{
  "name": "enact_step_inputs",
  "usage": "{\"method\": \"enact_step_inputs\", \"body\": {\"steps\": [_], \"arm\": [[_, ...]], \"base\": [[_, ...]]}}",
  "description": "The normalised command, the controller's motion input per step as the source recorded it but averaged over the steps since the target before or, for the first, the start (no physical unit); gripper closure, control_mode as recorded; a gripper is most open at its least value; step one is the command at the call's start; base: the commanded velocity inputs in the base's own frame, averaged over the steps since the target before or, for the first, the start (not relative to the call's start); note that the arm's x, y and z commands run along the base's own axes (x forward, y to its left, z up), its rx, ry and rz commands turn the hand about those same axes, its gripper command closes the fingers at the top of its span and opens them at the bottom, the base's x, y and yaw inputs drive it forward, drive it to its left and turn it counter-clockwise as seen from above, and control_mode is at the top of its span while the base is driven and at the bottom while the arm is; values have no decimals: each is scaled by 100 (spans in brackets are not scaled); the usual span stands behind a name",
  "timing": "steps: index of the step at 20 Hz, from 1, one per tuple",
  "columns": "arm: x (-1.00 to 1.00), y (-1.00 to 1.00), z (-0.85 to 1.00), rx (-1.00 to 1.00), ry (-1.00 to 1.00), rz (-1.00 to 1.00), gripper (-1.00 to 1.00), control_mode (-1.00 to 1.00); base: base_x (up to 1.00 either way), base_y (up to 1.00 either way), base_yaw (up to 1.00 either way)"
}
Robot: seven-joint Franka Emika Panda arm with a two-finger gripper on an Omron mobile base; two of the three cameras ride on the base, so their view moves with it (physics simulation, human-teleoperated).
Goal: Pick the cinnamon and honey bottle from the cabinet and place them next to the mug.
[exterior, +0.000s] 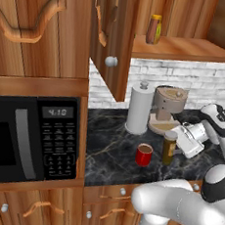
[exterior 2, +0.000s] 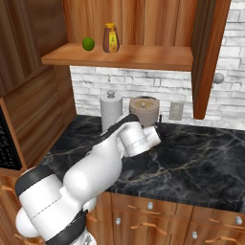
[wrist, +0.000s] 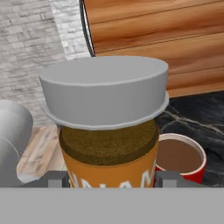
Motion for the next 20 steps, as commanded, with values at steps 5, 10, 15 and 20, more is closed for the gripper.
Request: {"method": "enact_step_inputs", "body": {"steps": [5, 10, 15, 20], "arm": [[16, -2, -18, 0, 0, 0, 100, -100], [37, -18, -2, 0, 0, 0, 100, -100], [40, -24, 0, 0, 0, 0, 100, -100], [21, -3, -16, 0, 0, 0, 100, -100]], "base": [[0, 0, 0], [0, 0, 0], [0, 0, 0], [0, 0, 0]]}}
